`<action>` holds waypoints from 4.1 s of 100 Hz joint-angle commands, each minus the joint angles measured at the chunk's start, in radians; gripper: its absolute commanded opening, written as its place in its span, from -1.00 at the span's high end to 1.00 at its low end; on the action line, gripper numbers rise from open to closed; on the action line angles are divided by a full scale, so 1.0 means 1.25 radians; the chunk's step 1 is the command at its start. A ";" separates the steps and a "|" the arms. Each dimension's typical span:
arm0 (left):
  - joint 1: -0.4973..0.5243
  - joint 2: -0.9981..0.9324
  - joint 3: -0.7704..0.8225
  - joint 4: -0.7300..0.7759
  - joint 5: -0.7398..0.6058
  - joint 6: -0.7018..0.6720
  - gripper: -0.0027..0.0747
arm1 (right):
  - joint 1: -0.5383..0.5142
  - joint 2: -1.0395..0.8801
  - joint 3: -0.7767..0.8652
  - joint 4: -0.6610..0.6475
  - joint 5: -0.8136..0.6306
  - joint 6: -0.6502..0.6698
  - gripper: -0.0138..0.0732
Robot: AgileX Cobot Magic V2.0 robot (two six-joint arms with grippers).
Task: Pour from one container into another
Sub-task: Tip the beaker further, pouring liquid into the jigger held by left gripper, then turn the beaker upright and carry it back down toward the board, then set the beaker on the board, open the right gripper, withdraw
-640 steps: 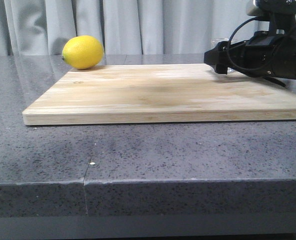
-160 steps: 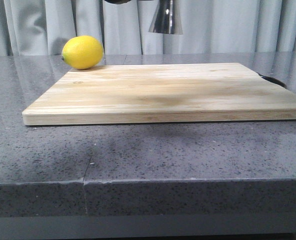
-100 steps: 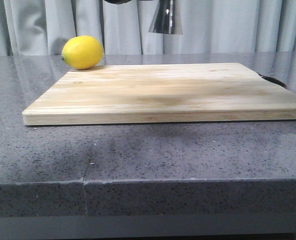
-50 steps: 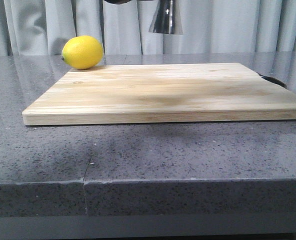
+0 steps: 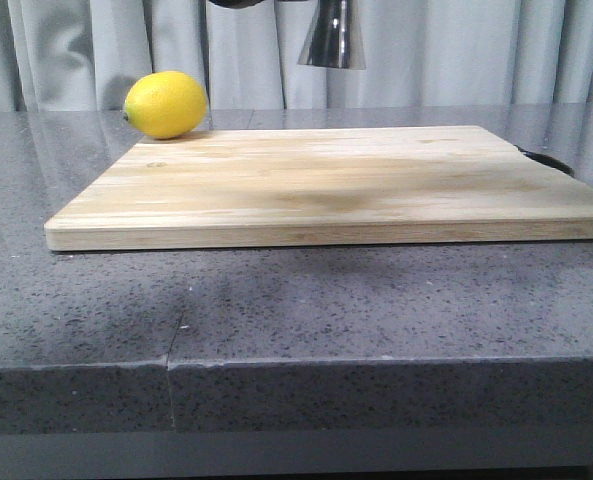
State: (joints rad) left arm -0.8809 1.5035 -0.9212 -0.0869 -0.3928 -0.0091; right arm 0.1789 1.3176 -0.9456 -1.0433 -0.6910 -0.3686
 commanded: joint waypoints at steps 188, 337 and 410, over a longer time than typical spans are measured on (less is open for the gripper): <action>-0.008 -0.036 -0.019 0.002 -0.071 -0.006 0.97 | 0.000 -0.029 -0.021 0.032 -0.048 -0.118 0.10; -0.004 -0.035 -0.019 0.008 -0.075 0.022 0.97 | -0.013 0.271 -0.012 0.542 -0.050 0.397 0.10; 0.032 -0.035 -0.019 0.008 -0.075 0.022 0.97 | -0.020 0.359 0.128 0.593 -0.222 0.397 0.10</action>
State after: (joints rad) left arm -0.8477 1.5035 -0.9212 -0.0783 -0.3910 0.0176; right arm 0.1603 1.8017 -0.7712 -0.3165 -0.8626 0.1268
